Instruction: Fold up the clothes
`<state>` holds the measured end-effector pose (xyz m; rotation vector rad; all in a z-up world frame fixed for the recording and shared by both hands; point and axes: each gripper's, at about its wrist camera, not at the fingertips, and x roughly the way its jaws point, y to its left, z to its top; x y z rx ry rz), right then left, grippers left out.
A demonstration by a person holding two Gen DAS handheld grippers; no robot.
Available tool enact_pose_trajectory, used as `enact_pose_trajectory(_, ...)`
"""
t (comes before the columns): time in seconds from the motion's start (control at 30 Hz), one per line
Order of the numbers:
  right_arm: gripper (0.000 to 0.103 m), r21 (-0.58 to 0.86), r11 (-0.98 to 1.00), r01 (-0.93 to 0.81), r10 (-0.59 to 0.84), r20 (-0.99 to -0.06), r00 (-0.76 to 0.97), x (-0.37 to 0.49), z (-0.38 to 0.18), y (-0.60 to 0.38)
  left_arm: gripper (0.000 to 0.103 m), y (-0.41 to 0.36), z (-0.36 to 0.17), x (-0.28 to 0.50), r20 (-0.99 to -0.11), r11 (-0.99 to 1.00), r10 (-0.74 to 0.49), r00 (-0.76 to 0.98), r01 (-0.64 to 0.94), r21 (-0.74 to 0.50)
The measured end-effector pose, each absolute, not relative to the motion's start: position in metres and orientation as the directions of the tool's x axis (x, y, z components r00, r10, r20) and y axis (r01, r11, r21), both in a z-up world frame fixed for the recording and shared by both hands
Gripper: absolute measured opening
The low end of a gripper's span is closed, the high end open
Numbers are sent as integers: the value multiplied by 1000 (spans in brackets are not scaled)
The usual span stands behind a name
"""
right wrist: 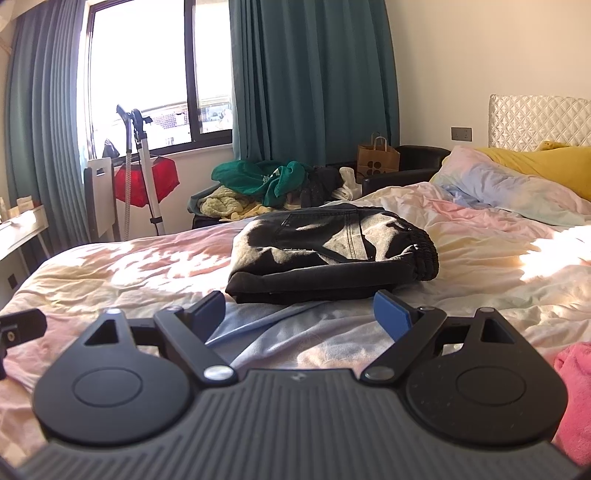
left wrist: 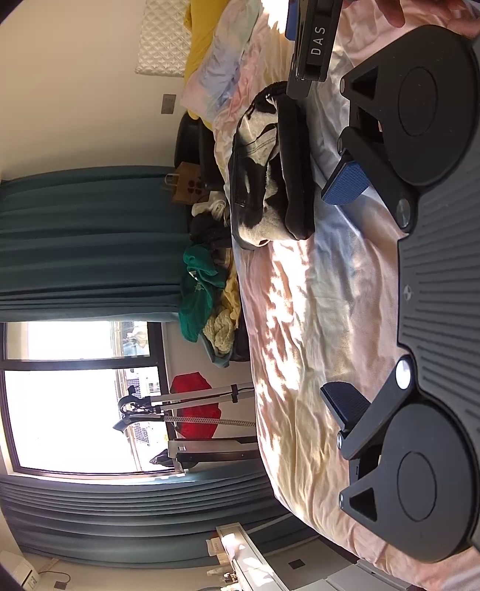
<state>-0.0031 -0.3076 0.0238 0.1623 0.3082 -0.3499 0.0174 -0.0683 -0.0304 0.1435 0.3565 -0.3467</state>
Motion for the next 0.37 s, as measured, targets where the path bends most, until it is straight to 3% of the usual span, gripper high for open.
enact_pose_trajectory(0.37, 89, 90, 930, 356, -311, -322, 894, -5, 23, -306, 103, -54, -26, 24, -366, 946, -299, 881, 324, 7)
